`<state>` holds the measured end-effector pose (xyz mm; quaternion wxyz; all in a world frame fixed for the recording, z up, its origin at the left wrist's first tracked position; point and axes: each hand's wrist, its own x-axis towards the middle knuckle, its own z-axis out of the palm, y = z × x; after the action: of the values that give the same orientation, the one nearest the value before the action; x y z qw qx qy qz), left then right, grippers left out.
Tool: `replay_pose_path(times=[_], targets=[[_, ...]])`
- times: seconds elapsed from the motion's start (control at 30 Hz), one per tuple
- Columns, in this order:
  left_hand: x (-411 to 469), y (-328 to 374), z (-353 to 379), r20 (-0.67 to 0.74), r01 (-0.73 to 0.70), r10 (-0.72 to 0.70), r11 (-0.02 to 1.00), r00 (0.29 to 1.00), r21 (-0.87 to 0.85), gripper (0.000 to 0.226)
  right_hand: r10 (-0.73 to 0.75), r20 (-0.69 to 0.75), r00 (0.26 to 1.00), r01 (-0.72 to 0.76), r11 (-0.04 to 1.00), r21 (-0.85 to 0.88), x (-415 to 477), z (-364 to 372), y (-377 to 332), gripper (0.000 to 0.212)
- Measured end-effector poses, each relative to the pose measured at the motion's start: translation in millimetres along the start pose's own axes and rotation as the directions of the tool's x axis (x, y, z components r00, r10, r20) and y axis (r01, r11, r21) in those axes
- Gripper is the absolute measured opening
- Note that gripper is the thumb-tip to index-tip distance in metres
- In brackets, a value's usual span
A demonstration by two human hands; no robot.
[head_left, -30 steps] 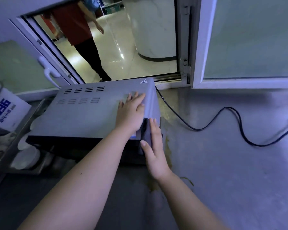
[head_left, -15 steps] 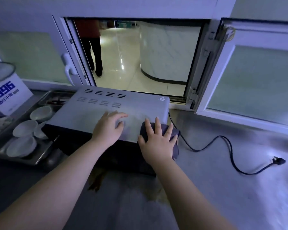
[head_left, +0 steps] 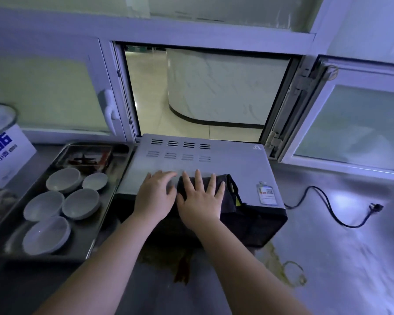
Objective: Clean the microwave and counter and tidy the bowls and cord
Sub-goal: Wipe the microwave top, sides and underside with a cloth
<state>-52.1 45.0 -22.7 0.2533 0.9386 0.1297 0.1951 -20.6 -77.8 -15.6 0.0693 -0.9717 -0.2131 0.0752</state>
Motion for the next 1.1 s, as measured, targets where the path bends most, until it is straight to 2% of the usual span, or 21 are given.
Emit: replay_pose_path(times=[0.1,0.2,0.27,0.33,0.4,0.47,0.57,0.73,0.87,0.97,1.1], targets=[[-3,-14,-11,0.020,-0.017,0.018,0.999,1.000,-0.037,0.034,-0.027,0.023,0.999,0.024,0.991,0.131,4,-6,-8,0.054],[-3,-10,-14,0.013,-0.059,0.060,0.997,0.998,-0.057,0.035,-0.019,-0.094,0.995,0.052,0.931,0.360,0,-20,15,0.050],[-1,6,-9,0.022,-0.145,0.146,0.989,0.989,-0.038,0.036,0.045,-0.182,0.982,0.023,0.936,0.352,0,-25,42,0.047],[2,33,3,0.112,-0.206,0.205,0.979,0.972,0.001,0.041,0.105,-0.176,0.979,-0.049,0.954,0.297,3,-27,67,0.047],[3,62,20,0.238,-0.182,0.153,0.978,0.959,0.106,0.050,0.133,-0.141,0.981,-0.094,0.963,0.252,6,-26,82,0.046],[3,83,36,0.345,-0.094,-0.004,0.959,0.939,0.268,0.059,0.126,-0.119,0.985,-0.093,0.963,0.252,7,-23,89,0.045],[0,89,47,0.357,-0.014,-0.139,0.919,0.924,0.395,0.064,0.101,-0.142,0.985,-0.057,0.958,0.282,9,-21,90,0.045],[1,48,24,0.272,0.053,-0.184,0.903,0.945,0.426,0.074,-0.001,-0.203,0.979,0.069,0.943,0.327,20,-29,72,0.045],[3,-2,-9,0.233,0.110,-0.236,0.886,0.943,0.451,0.081,-0.086,-0.175,0.981,0.137,0.941,0.308,34,-24,33,0.044],[10,-34,-27,0.249,0.078,-0.202,0.899,0.947,0.432,0.081,-0.077,-0.149,0.986,0.120,0.946,0.303,49,-15,4,0.044],[33,-68,-37,0.305,0.042,-0.162,0.930,0.938,0.365,0.079,0.031,-0.132,0.991,0.019,0.934,0.357,66,-16,-29,0.045]])
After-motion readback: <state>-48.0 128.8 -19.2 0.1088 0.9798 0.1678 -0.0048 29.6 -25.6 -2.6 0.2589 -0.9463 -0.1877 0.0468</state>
